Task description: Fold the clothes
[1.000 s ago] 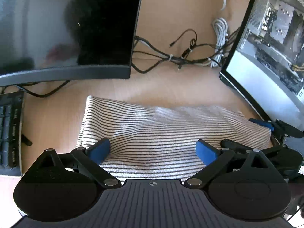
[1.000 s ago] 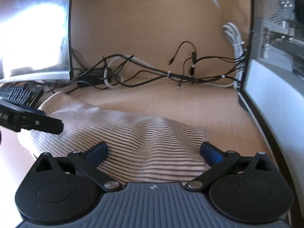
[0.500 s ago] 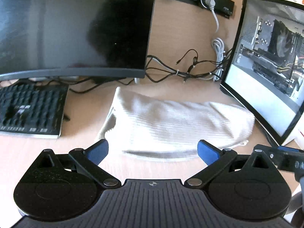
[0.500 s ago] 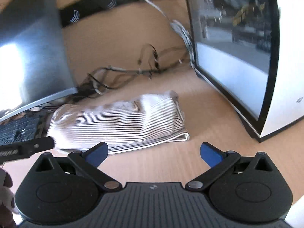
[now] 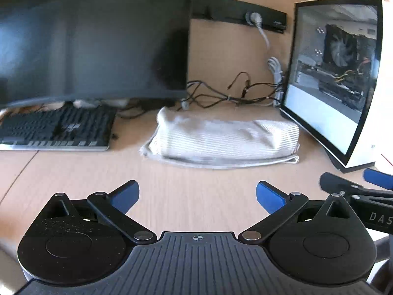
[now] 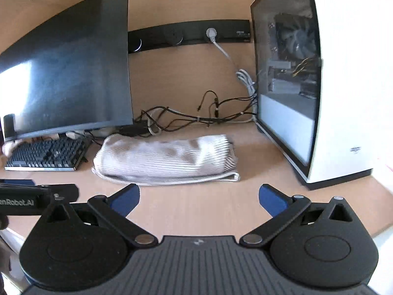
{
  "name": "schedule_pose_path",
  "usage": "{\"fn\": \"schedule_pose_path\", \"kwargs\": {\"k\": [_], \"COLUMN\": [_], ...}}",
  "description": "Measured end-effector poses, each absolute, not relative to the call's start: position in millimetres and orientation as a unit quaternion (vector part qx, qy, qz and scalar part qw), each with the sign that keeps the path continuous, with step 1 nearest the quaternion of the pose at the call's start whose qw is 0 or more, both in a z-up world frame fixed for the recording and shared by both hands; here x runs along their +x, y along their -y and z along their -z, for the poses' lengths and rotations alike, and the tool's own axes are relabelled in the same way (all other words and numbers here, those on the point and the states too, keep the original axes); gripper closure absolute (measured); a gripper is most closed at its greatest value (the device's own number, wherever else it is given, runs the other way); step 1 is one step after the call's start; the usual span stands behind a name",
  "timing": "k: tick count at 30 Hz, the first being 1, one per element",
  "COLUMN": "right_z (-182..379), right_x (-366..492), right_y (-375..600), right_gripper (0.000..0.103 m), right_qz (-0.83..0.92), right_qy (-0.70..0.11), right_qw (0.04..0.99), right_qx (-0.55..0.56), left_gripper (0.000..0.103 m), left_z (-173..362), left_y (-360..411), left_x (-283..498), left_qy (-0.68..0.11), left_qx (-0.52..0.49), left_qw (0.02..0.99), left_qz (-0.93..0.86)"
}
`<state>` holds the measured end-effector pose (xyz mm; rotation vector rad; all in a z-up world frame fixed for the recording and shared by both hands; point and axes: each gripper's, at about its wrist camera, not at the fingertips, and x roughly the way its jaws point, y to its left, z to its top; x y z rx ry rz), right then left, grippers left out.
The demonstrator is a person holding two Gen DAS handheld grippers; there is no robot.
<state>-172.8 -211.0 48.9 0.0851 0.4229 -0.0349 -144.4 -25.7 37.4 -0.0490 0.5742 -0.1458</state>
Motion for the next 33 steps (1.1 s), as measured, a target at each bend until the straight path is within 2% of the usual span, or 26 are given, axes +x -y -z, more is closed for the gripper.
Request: {"fn": "schedule_pose_path", "kwargs": {"k": [19,33], "right_z": [-61,-57], "right_x": [-227,-230], "right_y": [202,215], "right_gripper": [0.000,0.000], "right_qz": [-0.025,-0.020], "right_qy": [-0.207,-0.210], "right_qw": [0.978,0.977], "right_qx": [0.021,0.025], "left_gripper": [0.000,0.000], "left_z": [-54,-55], "left_y": [38,48], "left_x": [-216,-221], "left_qy": [-0.274,-0.284], "left_qx": [-0.003,-0.008], "left_qw": [0.962,0.958], "left_qz": [0.017,0.031]}}
